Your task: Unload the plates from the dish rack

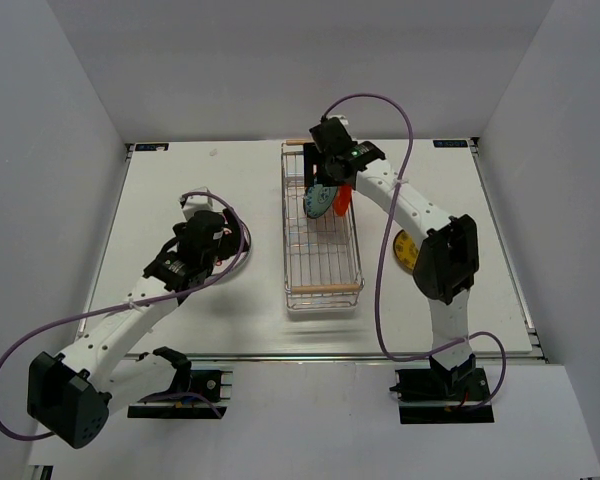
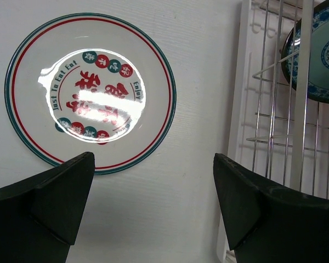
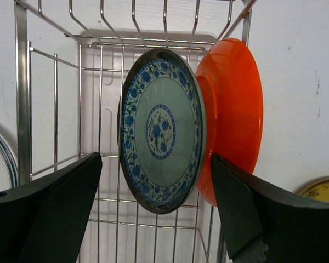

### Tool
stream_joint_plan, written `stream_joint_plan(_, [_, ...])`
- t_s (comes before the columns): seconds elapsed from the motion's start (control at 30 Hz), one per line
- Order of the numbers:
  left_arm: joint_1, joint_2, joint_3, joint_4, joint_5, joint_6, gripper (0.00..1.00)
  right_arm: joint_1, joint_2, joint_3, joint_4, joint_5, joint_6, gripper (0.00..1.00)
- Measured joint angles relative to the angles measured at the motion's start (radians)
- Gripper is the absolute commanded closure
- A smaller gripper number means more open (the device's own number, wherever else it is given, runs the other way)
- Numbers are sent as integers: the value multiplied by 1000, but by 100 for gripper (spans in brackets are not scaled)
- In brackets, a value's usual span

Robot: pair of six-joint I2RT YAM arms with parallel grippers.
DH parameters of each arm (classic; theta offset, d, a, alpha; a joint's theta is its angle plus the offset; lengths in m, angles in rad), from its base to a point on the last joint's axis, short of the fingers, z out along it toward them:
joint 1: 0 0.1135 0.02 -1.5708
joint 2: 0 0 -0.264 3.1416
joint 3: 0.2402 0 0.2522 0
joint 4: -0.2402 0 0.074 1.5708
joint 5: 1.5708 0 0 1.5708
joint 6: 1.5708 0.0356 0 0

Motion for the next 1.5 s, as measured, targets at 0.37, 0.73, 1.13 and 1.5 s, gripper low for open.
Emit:
stream_joint_plan(0.37, [0,-11,-4,0,0,-6,2,1,34,8,-5,-4,19,43])
stream_joint_plan(0.73, [0,-25,-6,0,0,-8,2,1,33,-2,-2,10,70,86])
stream_joint_plan(1.13, [0,-47,-6,-1,-6,-15,2,-7,-55,-31,10,47,67,100])
stream_joint_plan(1.5, [-3,-57,-6,-4,-8,-18,2,-33,-377,-159,98,169,75,100])
